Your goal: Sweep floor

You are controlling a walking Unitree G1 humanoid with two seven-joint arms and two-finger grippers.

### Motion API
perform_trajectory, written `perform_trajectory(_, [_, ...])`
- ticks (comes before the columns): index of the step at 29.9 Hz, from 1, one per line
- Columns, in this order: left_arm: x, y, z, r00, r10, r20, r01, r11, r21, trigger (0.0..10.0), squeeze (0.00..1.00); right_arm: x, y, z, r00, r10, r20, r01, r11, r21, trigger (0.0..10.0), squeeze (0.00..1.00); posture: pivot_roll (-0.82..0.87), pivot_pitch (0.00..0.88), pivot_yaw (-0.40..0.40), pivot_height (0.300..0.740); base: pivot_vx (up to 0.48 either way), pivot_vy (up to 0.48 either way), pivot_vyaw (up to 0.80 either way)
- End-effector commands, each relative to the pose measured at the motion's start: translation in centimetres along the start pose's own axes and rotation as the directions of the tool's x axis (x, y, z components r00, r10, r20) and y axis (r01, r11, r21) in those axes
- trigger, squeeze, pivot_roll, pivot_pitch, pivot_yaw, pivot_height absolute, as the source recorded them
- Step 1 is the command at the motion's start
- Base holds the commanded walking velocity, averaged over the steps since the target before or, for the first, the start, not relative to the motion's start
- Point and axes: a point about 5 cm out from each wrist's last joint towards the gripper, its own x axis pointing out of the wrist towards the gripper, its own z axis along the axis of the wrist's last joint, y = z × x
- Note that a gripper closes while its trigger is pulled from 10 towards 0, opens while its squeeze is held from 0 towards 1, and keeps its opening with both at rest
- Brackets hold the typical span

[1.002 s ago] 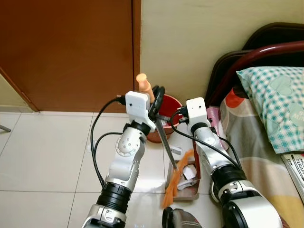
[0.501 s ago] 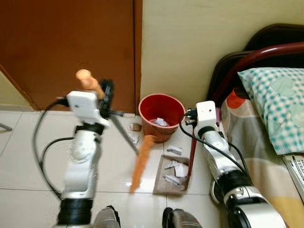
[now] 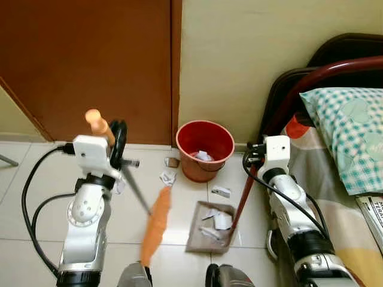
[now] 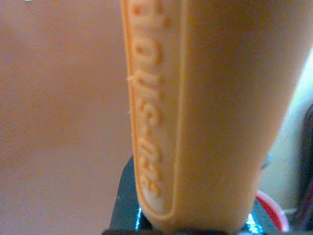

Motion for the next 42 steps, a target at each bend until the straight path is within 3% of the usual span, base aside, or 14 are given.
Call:
perform_trajectory(1, [-0.1, 0.4, 0.2, 1.0, 0.01, 0.028, -0.012, 0.999, 0.053, 10.0, 0.0, 0.0, -0.6, 1.6, 0.998, 0.012, 0.057, -0.013, 1.0, 0.012, 10.0, 0.0, 0.01, 0.031, -0.028, 0.74, 0.0, 0.0, 0.0])
perform_trajectory(7, [-0.4, 1.1, -1.3, 0.999, 0.052, 0.004, -0.052, 0.994, 0.095, 10.0, 0.0, -1.2, -2.1, 3.5, 0.995, 0.03, 0.097, -0.033, 0.999, 0.027, 10.0, 0.0, -0.01, 0.0, -0.025, 0.74, 0.0, 0.0, 0.0])
perform_trajectory(15, [-1.0, 0.4, -2.8, 0.999, 0.026, -0.025, -0.023, 0.995, 0.1, 10.0, 0.0, -2.1, -1.2, 4.2, 0.994, 0.043, 0.101, -0.051, 0.996, 0.078, 10.0, 0.0, -0.03, 0.0, -0.04, 0.74, 0.0, 0.0, 0.0])
perform_trajectory(18, [-1.0, 0.3, -3.1, 1.0, 0.011, -0.029, -0.008, 0.996, 0.092, 10.0, 0.0, -1.8, 0.0, 4.8, 0.989, 0.092, 0.115, -0.103, 0.99, 0.099, 10.0, 0.0, -0.03, 0.0, -0.026, 0.74, 0.0, 0.0, 0.0])
perform_trajectory(26, [-0.5, 0.2, -3.2, 0.999, 0.045, -0.015, -0.043, 0.994, 0.105, 10.0, 0.0, -0.7, 0.6, 6.9, 0.979, 0.087, 0.184, -0.123, 0.973, 0.195, 10.0, 0.0, -0.02, 0.0, -0.025, 0.74, 0.0, 0.0, 0.0])
perform_trajectory(28, [-1.4, 0.9, -4.0, 0.994, 0.098, -0.054, -0.089, 0.986, 0.142, 10.0, 0.0, -0.2, 1.2, 8.0, 0.975, 0.094, 0.2, -0.141, 0.961, 0.239, 10.0, 0.0, -0.02, 0.0, -0.027, 0.74, 0.0, 0.0, 0.0])
perform_trajectory(32, [-2.2, 1.0, -4.7, 0.988, 0.13, -0.085, -0.12, 0.986, 0.12, 10.0, 0.0, 0.1, 1.6, 9.1, 0.969, 0.102, 0.224, -0.161, 0.951, 0.265, 10.0, 0.0, -0.01, 0.0, -0.03, 0.74, 0.0, 0.0, 0.0])
perform_trajectory(42, [-2.2, 0.3, -5.0, 0.99, 0.112, -0.089, -0.104, 0.991, 0.089, 10.0, 0.0, 1.1, 1.0, 14.0, 0.936, 0.072, 0.343, -0.177, 0.941, 0.287, 10.0, 0.0, -0.01, 0.0, -0.033, 0.74, 0.0, 0.0, 0.0])
